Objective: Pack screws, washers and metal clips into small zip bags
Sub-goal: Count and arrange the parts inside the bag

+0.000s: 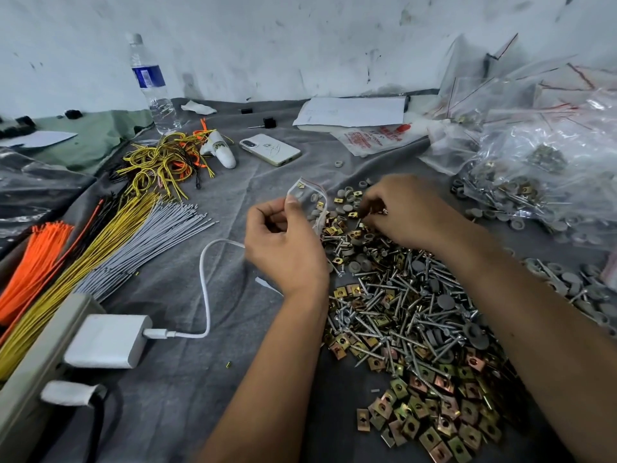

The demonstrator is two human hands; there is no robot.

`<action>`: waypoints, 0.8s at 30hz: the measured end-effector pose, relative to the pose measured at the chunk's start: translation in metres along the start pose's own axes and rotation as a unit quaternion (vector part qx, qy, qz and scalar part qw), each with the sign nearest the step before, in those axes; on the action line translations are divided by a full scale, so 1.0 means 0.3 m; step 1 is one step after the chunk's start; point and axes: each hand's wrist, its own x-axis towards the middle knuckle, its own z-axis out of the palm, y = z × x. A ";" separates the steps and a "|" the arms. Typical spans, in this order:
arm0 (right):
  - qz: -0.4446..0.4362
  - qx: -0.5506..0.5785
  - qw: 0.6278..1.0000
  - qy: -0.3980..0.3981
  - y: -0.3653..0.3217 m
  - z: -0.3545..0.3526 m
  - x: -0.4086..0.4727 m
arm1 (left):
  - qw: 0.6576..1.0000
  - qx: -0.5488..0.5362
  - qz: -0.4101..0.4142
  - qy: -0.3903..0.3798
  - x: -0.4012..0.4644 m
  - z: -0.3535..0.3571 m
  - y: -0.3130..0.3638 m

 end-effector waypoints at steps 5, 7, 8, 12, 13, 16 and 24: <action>-0.009 -0.076 0.991 -0.108 -0.056 0.026 0.053 | 1.000 0.006 0.001 0.003 0.004 0.000 -0.008; -0.016 -0.085 0.990 -0.113 -0.053 0.031 0.054 | 1.000 0.004 0.001 0.003 0.003 0.000 -0.007; -0.024 -0.080 0.990 -0.110 -0.051 0.033 0.049 | 1.000 0.004 0.001 0.004 0.003 0.001 -0.006; -0.041 0.009 0.997 -0.058 -0.041 0.038 0.004 | 1.000 0.009 0.001 -0.002 0.001 0.003 -0.006; -0.036 0.054 0.997 -0.042 -0.039 0.035 -0.008 | 1.000 0.011 0.003 -0.005 0.000 0.002 -0.006; -0.020 0.161 0.987 -0.007 -0.027 0.014 -0.042 | 0.999 0.017 0.015 -0.026 -0.004 -0.001 -0.004; -0.059 0.267 0.952 0.138 -0.023 -0.032 -0.136 | 0.980 0.065 0.032 -0.188 -0.040 0.011 -0.009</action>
